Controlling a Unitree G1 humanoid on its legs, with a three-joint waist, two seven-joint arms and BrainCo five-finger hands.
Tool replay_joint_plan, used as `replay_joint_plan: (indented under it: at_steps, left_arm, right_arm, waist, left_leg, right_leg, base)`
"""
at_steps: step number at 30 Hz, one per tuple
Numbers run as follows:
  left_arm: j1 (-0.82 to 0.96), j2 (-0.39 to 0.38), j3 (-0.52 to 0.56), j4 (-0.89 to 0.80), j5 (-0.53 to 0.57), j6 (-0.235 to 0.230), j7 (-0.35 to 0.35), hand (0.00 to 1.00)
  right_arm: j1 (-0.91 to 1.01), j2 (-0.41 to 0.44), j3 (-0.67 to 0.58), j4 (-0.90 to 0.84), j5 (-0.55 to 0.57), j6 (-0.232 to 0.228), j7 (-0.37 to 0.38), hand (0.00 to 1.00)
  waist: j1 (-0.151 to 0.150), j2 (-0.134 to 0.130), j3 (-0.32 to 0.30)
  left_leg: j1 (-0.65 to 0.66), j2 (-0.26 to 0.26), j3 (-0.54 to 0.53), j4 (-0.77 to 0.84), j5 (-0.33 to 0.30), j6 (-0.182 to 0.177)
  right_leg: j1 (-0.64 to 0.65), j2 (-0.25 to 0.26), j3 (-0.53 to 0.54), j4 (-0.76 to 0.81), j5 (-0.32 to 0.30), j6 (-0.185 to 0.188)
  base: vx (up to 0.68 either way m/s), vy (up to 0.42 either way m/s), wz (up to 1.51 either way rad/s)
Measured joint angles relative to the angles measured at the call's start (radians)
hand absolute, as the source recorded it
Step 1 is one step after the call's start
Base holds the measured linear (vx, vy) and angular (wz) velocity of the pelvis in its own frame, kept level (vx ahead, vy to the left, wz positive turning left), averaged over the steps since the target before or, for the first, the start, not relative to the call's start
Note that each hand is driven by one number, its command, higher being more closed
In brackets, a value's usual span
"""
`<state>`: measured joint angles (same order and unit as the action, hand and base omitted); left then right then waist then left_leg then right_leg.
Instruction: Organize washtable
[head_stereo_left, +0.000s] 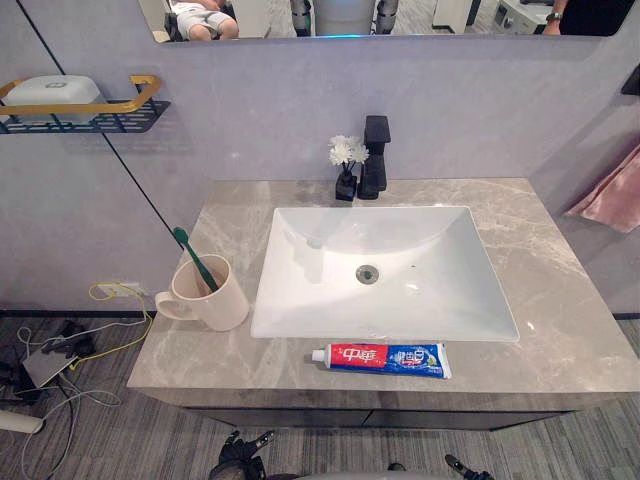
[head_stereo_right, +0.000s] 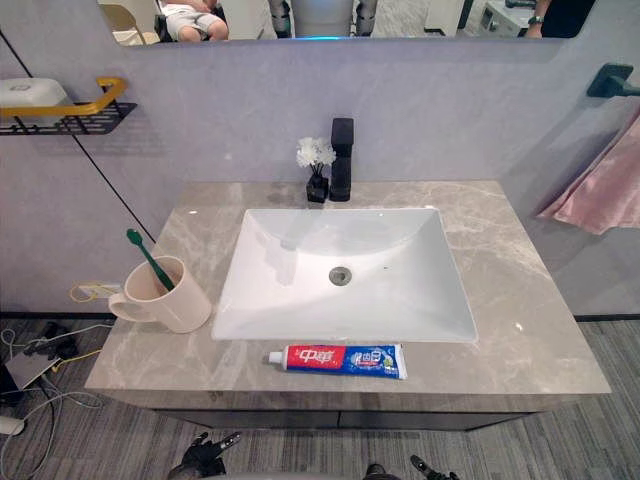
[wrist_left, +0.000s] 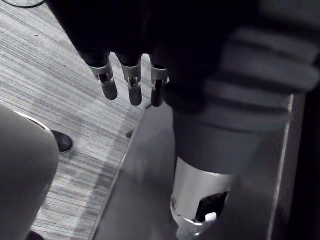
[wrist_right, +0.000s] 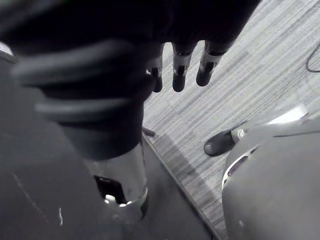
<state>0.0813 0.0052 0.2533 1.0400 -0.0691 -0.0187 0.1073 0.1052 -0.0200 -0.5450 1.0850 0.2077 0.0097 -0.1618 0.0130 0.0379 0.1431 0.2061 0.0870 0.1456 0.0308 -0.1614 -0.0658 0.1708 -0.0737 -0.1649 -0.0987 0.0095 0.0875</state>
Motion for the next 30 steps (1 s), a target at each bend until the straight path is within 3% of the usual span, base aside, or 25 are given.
replay_joint_plan:
  at_steps: [12, 22, 27, 28, 30]
  left_arm:
    - [-0.014, 0.028, -0.020, 0.022, 0.003, 0.002, 0.008, 0.00]
    - [0.083, 0.057, 0.157, 0.020, -0.003, 0.011, 0.055, 0.00]
    - [0.098, 0.093, 0.317, -0.109, -0.054, 0.009, 0.093, 0.00]
    - [0.102, 0.098, 0.353, -0.191, -0.081, 0.006, 0.110, 0.00]
    - [0.127, 0.096, 0.365, -0.365, -0.125, -0.014, 0.141, 0.00]
  right_arm:
    - [-0.032, -0.035, 0.005, 0.032, -0.025, 0.000, 0.010, 0.00]
    - [-0.038, -0.055, -0.037, 0.032, -0.062, -0.001, 0.009, 0.00]
    - [-0.039, -0.068, -0.046, 0.027, -0.063, -0.002, 0.009, 0.00]
    - [-0.037, -0.068, -0.047, 0.025, -0.063, -0.002, 0.009, 0.00]
    - [-0.025, -0.064, -0.047, 0.015, -0.063, -0.002, 0.008, 0.00]
  waist:
    - [0.001, -0.002, 0.005]
    - [0.006, 0.002, 0.008]
    - [0.013, 0.003, 0.007]
    - [0.031, 0.006, 0.005]
    - [0.038, 0.008, 0.004]
  left_leg:
    - [-0.018, -0.013, -0.046, 0.003, 0.019, 0.004]
    - [-0.024, -0.018, -0.090, -0.035, 0.061, 0.005]
    - [-0.025, -0.017, -0.111, -0.052, 0.075, 0.004]
    - [-0.025, -0.016, -0.113, -0.052, 0.075, 0.004]
    - [-0.026, -0.017, -0.120, -0.052, 0.075, 0.004]
  right_leg:
    - [0.015, -0.015, -0.067, 0.000, 0.000, 0.000]
    - [0.022, -0.023, -0.119, 0.010, 0.000, 0.003]
    - [0.025, -0.024, -0.140, 0.010, -0.001, 0.003]
    - [0.027, -0.024, -0.142, 0.010, -0.001, 0.003]
    - [0.032, -0.029, -0.153, 0.010, -0.004, 0.004]
  base:
    - [-0.03, -0.017, 0.14]
    - [-0.09, -0.023, 0.16]
    - [-0.05, -0.013, 0.14]
    - [-0.04, 0.002, 0.07]
    - [-0.02, 0.004, 0.13]
